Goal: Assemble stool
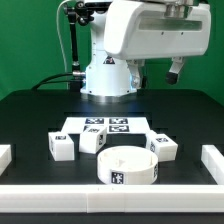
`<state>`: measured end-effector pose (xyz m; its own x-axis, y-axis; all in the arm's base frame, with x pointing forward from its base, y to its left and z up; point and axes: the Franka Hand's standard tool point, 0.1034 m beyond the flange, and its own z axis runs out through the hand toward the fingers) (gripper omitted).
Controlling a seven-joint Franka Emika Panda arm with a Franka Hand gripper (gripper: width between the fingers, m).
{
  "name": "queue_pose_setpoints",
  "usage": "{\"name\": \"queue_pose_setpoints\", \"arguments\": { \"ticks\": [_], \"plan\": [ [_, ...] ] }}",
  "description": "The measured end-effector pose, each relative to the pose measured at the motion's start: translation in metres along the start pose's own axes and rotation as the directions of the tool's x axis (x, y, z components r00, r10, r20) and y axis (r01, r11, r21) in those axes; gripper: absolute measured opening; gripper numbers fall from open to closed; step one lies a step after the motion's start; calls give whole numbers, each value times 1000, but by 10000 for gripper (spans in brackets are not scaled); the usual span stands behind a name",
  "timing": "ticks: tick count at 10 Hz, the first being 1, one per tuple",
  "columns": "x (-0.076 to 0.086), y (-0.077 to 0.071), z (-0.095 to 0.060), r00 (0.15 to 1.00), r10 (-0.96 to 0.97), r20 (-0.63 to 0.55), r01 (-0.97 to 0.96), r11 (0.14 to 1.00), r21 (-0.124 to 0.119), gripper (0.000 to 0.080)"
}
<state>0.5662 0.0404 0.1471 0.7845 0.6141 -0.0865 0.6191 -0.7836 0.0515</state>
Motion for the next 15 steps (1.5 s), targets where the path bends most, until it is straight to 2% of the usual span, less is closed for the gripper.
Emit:
{"name": "queue_pose_setpoints", "arguments": {
  "ticks": [5, 6, 7, 9, 12, 13, 14, 15],
  "plan": [
    [0, 0, 2, 1000, -14, -3, 14, 1000, 2, 649],
    [-2, 8, 11, 983, -176, -45, 176, 984, -21, 649],
    [-10, 11, 27, 967, -252, -31, 252, 968, -6, 649],
    [-12, 12, 49, 936, -351, -23, 352, 936, 12, 649],
    [-11, 12, 48, 938, -347, -23, 347, 938, 12, 649],
    [-13, 12, 51, 934, -358, -24, 358, 934, 14, 649],
    [-15, 11, 61, 931, -364, -28, 365, 931, 16, 649],
    [-12, 4, 75, 927, -370, -63, 370, 929, -12, 649]
  ]
}}
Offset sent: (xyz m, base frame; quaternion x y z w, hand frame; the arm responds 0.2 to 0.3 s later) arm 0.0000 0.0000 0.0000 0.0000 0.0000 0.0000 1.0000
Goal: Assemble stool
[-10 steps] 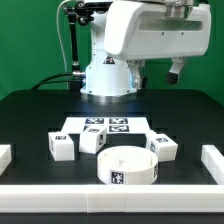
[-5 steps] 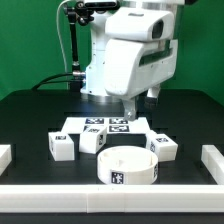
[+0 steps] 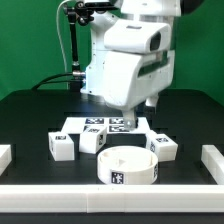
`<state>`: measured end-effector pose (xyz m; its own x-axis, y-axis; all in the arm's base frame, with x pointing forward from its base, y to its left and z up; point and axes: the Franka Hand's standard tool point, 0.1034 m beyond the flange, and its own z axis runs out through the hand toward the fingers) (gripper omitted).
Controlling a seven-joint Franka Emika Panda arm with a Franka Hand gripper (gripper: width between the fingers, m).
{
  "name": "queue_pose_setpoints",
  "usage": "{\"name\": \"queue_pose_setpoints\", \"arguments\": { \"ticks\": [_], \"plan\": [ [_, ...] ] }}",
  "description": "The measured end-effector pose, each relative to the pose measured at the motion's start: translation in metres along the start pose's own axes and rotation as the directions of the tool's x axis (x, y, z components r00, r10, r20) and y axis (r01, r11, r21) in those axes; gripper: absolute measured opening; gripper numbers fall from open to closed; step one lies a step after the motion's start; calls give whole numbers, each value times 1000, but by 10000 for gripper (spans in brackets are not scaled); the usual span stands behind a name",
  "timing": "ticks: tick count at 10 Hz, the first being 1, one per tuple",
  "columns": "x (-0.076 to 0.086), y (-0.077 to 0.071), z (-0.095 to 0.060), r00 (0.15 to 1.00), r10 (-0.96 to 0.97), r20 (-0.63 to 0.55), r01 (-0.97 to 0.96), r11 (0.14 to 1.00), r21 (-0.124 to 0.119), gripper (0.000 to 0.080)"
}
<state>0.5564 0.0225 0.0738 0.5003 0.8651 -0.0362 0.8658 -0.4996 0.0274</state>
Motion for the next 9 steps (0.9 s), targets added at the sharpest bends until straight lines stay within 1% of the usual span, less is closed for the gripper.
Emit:
{"name": "queue_pose_setpoints", "arguments": {
  "ticks": [1, 2, 3, 5, 6, 9],
  "plan": [
    [0, -6, 9, 1000, -4, -13, 4, 1000, -6, 649],
    [-1, -8, 19, 1000, -8, -19, 8, 1000, -5, 649],
    [-5, -8, 27, 999, -31, -16, 31, 1000, 0, 649],
    [-10, -9, 34, 999, -39, -12, 39, 999, 9, 649],
    [-10, -8, 36, 999, -45, -15, 45, 999, 6, 649],
    [-11, -9, 46, 997, -75, -11, 75, 997, 17, 649]
  ]
}}
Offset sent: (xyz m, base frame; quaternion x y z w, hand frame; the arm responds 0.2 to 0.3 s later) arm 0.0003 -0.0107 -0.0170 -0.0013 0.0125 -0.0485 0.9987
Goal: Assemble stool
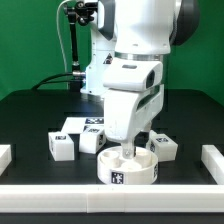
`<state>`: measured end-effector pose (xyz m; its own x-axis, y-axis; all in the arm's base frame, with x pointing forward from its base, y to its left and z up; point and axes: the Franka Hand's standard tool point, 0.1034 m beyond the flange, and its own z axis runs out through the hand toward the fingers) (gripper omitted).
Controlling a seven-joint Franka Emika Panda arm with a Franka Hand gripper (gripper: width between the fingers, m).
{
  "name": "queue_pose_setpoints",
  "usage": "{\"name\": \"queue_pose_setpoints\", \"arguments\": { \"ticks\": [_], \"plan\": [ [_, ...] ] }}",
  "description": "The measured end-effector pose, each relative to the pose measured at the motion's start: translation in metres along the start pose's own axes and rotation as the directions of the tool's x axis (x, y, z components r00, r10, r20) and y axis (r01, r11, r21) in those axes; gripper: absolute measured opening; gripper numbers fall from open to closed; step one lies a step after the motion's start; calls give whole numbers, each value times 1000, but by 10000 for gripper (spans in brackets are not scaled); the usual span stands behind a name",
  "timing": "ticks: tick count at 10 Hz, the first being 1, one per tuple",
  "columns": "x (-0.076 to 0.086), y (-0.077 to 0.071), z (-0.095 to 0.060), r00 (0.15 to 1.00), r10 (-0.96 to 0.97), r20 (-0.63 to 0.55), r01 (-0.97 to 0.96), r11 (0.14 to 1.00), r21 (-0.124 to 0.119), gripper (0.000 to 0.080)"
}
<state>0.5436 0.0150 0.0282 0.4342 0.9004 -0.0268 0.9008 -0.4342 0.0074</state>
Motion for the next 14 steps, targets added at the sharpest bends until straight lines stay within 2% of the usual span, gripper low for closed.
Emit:
{"name": "queue_pose_setpoints", "arguments": {
  "ticks": [5, 7, 8, 9, 10, 11, 14],
  "plan": [
    [-8, 0, 10, 1000, 4, 5, -4, 1000, 14, 640],
    [-8, 0, 10, 1000, 4, 5, -4, 1000, 15, 281],
    [-8, 0, 10, 1000, 4, 5, -4, 1000, 15, 281],
    [-9, 0, 11, 1000, 4, 5, -4, 1000, 15, 113],
    [-8, 0, 11, 1000, 4, 5, -4, 1000, 15, 113],
    [-9, 0, 11, 1000, 4, 5, -4, 1000, 16, 28],
    [-9, 0, 11, 1000, 4, 5, -4, 1000, 16, 28]
  ]
}}
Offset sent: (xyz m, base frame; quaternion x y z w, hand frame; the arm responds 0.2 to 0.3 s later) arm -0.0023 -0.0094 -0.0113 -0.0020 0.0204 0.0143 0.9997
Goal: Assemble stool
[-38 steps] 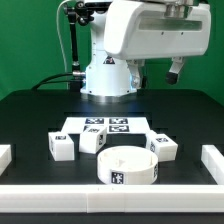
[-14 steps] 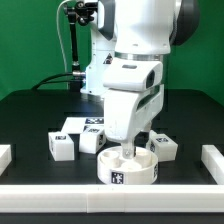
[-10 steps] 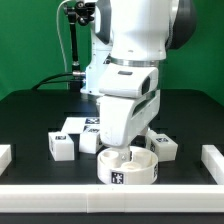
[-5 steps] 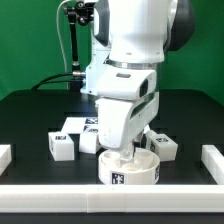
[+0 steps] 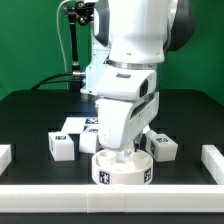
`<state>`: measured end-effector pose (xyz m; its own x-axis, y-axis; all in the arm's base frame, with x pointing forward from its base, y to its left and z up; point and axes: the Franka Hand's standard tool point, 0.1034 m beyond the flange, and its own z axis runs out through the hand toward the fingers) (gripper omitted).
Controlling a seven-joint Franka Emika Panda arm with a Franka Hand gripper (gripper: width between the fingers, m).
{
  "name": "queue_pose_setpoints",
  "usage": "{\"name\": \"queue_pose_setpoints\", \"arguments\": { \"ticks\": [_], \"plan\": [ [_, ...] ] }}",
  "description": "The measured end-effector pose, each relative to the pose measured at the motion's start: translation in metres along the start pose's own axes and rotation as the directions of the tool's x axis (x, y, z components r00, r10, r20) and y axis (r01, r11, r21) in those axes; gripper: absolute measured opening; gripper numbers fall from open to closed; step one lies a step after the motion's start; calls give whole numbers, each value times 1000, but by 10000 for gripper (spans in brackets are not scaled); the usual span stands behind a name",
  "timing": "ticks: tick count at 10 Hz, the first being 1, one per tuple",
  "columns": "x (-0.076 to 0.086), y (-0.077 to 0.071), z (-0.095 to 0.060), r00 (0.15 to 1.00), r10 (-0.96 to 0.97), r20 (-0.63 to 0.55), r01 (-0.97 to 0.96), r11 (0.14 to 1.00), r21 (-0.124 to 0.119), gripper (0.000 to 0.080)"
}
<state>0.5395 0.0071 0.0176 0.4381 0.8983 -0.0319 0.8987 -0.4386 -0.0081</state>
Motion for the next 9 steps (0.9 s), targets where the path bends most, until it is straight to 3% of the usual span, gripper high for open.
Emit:
{"name": "queue_pose_setpoints", "arguments": {
  "ticks": [4, 9],
  "plan": [
    [3, 0, -1, 1000, 0, 2, 0, 1000, 3, 28],
    [68, 3, -10, 1000, 2, -3, -2, 1000, -2, 28]
  ]
}}
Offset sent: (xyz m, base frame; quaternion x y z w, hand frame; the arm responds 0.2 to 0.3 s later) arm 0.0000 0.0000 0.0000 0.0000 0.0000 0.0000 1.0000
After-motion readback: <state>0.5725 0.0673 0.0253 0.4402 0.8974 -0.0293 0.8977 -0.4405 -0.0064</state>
